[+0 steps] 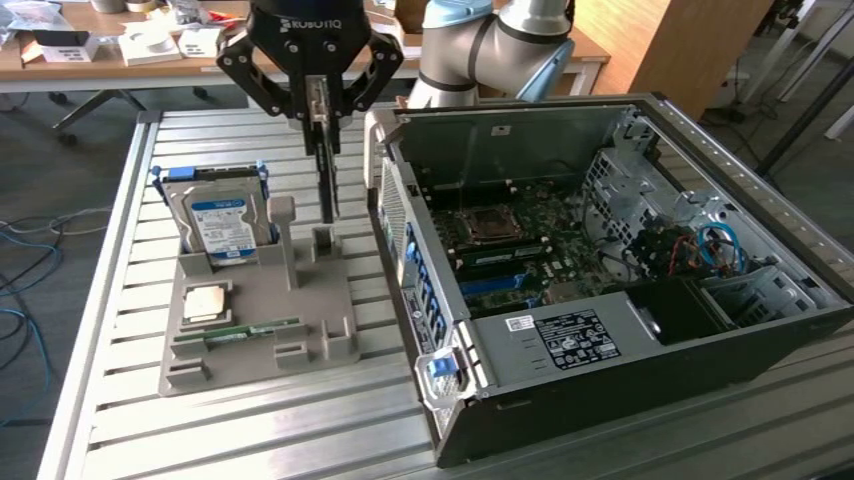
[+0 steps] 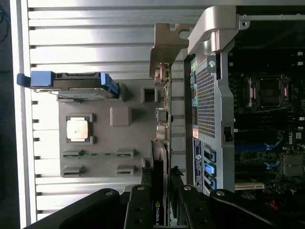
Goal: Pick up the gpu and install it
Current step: 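Pick up the gpu and move the gpu toward the slot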
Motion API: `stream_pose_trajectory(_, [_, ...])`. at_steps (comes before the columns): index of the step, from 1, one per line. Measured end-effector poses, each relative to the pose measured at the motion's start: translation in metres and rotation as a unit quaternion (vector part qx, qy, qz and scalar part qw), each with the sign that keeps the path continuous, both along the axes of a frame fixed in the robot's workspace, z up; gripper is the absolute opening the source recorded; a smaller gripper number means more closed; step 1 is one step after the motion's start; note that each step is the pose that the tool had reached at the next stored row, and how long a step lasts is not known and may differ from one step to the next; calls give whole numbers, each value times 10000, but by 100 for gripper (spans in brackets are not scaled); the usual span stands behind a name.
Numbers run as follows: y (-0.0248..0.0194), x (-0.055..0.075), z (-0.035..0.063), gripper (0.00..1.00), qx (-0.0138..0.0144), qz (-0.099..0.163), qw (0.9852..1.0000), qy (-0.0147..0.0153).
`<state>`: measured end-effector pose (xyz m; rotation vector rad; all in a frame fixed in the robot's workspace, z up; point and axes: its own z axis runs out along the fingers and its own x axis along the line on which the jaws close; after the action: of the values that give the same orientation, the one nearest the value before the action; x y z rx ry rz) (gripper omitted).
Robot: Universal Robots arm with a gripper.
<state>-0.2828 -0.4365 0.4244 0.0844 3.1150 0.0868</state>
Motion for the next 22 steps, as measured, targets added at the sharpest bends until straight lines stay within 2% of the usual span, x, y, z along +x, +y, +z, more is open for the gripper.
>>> stream_pose_trajectory(8, [0, 124, -1, 26, 1, -1, 10000, -1])
stream_pose_trajectory(22, [3, 443, -1, 26, 0, -1, 10000, -1])
